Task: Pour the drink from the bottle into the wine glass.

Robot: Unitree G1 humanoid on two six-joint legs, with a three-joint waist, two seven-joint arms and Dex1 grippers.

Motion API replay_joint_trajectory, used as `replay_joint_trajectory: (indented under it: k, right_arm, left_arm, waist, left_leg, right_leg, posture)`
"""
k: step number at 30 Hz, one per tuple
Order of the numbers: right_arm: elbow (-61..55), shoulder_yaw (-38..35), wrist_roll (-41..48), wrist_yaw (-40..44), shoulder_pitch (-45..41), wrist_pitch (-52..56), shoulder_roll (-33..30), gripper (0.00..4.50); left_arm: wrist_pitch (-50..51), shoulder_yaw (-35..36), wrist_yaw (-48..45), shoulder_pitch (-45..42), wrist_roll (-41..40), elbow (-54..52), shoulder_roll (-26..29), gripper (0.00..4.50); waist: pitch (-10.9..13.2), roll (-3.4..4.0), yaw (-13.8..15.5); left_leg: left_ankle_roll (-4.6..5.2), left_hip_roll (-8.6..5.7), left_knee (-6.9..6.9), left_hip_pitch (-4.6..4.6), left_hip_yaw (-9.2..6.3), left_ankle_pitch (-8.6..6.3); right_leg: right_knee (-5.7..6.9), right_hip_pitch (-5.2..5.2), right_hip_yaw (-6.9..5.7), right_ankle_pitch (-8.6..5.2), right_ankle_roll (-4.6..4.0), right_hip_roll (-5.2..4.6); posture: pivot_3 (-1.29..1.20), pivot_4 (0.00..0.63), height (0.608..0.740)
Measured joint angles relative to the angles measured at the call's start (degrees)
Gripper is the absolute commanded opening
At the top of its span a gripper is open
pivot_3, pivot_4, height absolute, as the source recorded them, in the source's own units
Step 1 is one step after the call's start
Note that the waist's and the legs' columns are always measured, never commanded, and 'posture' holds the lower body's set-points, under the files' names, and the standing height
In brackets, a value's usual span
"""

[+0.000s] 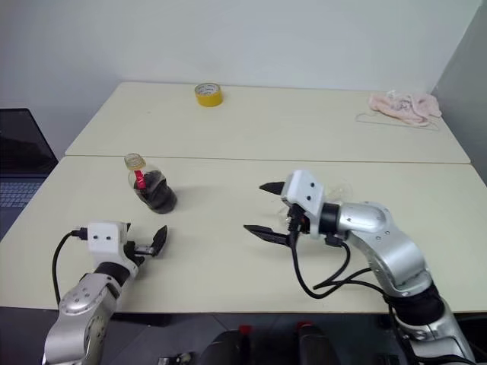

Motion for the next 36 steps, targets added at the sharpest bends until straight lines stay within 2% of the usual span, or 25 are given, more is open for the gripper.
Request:
replay_joint_trajectory:
  k: [4,10,12,16,19,23,36]
  right_arm:
    - [-0.1,-3.4,-1.9,1.6,5.2,-2.3,-7.0,4.50]
    - [2.5,-6.2,-8.3,1.2,11.3,-9.0,-12.9,4.50]
    - [4.6,-6.1,-12.4,0.1,12.3,-12.8,-14.3,4.50]
    - [13.8,-3.1,-27.8,-5.7,12.7,-25.0,-18.8,4.50]
    - [19.8,-1.0,-36.5,-11.4,12.3,-30.2,-18.1,4.50]
    - [23.7,0.8,-43.7,-17.2,10.7,-33.5,-15.5,4.50]
    - [30.1,4.5,-56.3,-28.8,5.5,-38.4,-6.3,4.50]
  left_arm:
    - [0.1,-6.1,-4.0,1.6,0.3,-5.8,1.2,4.48]
    - [0.5,-14.2,-10.4,-4.1,0.6,-10.0,4.7,4.48]
    - [0.8,-15.5,-12.3,-6.5,0.6,-10.0,5.9,4.48]
    - [1.6,-18.4,-17.0,-12.9,0.1,-9.6,7.9,4.48]
    - [2.7,-19.8,-20.3,-17.3,-1.1,-7.8,8.7,4.48]
    - [3.6,-21.3,-24.0,-20.3,-2.2,-7.5,9.3,4.48]
    - [5.8,-23.5,-25.9,-23.9,-2.6,-7.0,8.4,4.48]
  waist:
    - [0.0,0.00,0.9]
    - [0.0,0.02,1.0]
    - [0.0,0.02,0.9]
    - [0.0,0.03,1.0]
    - [0.0,0.04,0.9]
    - [0.0,0.05,0.6]
    - [0.0,0.06,0.6]
  left_leg:
    - [0.00,0.00,0.01,0.03,0.01,0.00]
    - [0.00,0.02,0.00,0.09,0.10,0.00]
    - [-0.01,0.05,-0.01,0.11,0.12,0.00]
    - [-0.09,0.02,0.02,0.11,0.16,0.05]
    - [-0.24,0.04,0.00,0.12,0.22,0.14]
    - [-0.25,0.05,0.00,0.13,0.29,0.14]
    - [-0.25,0.04,0.02,0.13,0.27,0.14]
  right_leg:
    - [0.00,0.06,-0.03,0.00,0.00,0.01]
    - [0.02,0.09,0.02,-0.01,0.01,0.06]
    - [0.03,0.09,0.03,-0.01,0.01,0.08]
    - [0.01,0.11,0.03,-0.01,0.01,0.07]
    - [0.03,0.09,0.08,-0.01,0.01,0.09]
    - [0.04,0.08,0.16,-0.01,0.01,0.10]
    - [0.06,0.08,0.17,-0.01,0.01,0.10]
  posture:
    - [0.00,0.150,0.740]
    - [0.00,0.150,0.740]
    - [0.00,0.150,0.740]
    - [0.00,0.150,0.740]
    - [0.00,0.150,0.740]
    - [0.00,0.150,0.740]
    - [0.00,0.150,0.740]
